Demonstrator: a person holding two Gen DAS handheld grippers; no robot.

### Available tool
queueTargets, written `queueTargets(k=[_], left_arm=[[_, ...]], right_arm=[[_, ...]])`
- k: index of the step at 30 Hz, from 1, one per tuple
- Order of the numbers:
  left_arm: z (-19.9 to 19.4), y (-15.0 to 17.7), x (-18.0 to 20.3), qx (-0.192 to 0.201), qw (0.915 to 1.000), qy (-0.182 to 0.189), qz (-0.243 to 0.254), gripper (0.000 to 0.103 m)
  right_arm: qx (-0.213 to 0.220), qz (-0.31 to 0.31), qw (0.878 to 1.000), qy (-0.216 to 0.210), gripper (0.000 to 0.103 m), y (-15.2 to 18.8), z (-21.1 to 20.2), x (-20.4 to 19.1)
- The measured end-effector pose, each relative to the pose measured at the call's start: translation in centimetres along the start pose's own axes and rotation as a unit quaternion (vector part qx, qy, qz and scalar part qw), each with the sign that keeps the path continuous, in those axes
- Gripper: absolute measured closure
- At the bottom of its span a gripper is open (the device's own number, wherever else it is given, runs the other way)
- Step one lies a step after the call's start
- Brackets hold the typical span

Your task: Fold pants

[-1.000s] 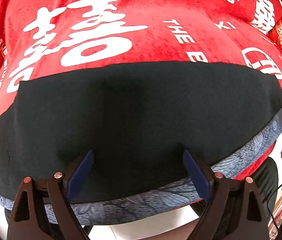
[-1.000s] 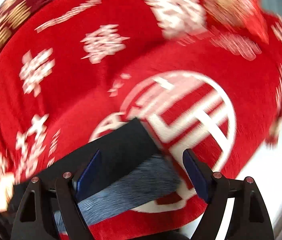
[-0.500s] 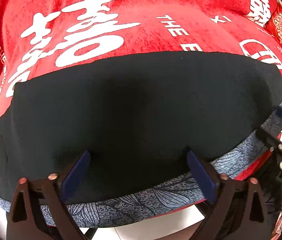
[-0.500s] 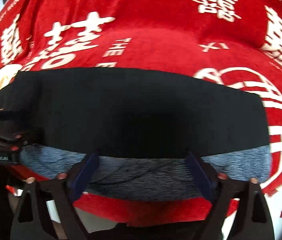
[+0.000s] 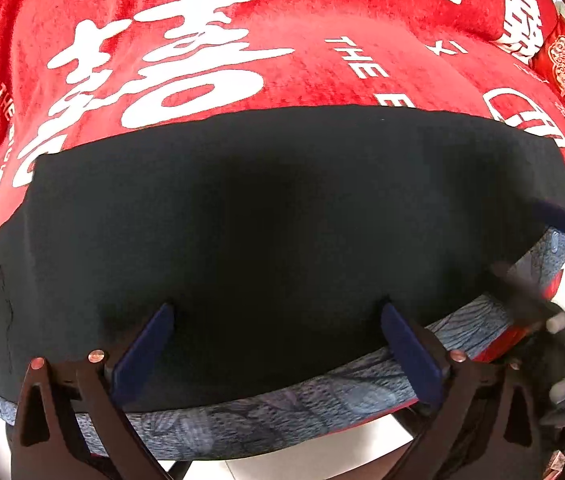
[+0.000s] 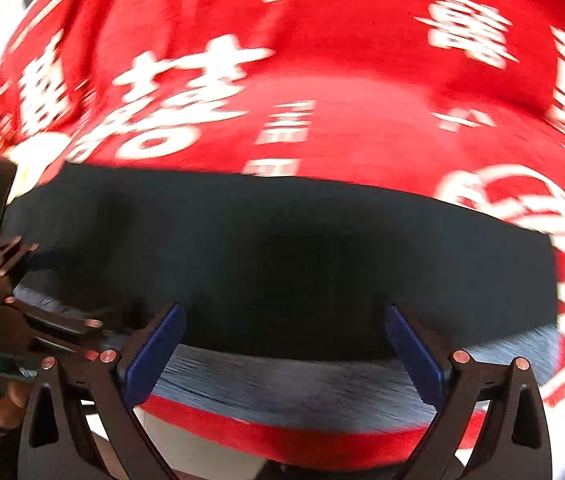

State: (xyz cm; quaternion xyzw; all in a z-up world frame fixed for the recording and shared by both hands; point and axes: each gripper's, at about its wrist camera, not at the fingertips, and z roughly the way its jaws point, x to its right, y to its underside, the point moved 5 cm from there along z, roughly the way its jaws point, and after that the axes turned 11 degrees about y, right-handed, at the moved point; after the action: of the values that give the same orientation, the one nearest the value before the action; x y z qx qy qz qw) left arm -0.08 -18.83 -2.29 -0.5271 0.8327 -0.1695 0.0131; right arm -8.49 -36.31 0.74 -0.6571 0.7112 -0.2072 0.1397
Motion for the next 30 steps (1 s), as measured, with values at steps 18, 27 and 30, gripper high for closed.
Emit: queueTargets(k=[18, 27, 30], left_arm=[[-6.8, 3.4, -19.8, 0.048, 0.9817, -0.043, -0.179, 0.000], [-6.7, 6.2, -25.1, 0.049, 0.9756, -0.031, -0.212, 0.000], [-6.9, 6.3, -25.3, 0.050, 0.9769, -0.034, -0.205, 0.000]], right_arm=[[0.049, -0.066, 0.994, -0.077, 0.002, -5.7, -1.1, -11.7], [0.034, -0.166, 0.974, -0.151, 0.002, -8.5, 2.2, -24.6], [-0.016, -0.210, 0.974, -0.086, 0.002, -8.5, 5.7, -26.6]])
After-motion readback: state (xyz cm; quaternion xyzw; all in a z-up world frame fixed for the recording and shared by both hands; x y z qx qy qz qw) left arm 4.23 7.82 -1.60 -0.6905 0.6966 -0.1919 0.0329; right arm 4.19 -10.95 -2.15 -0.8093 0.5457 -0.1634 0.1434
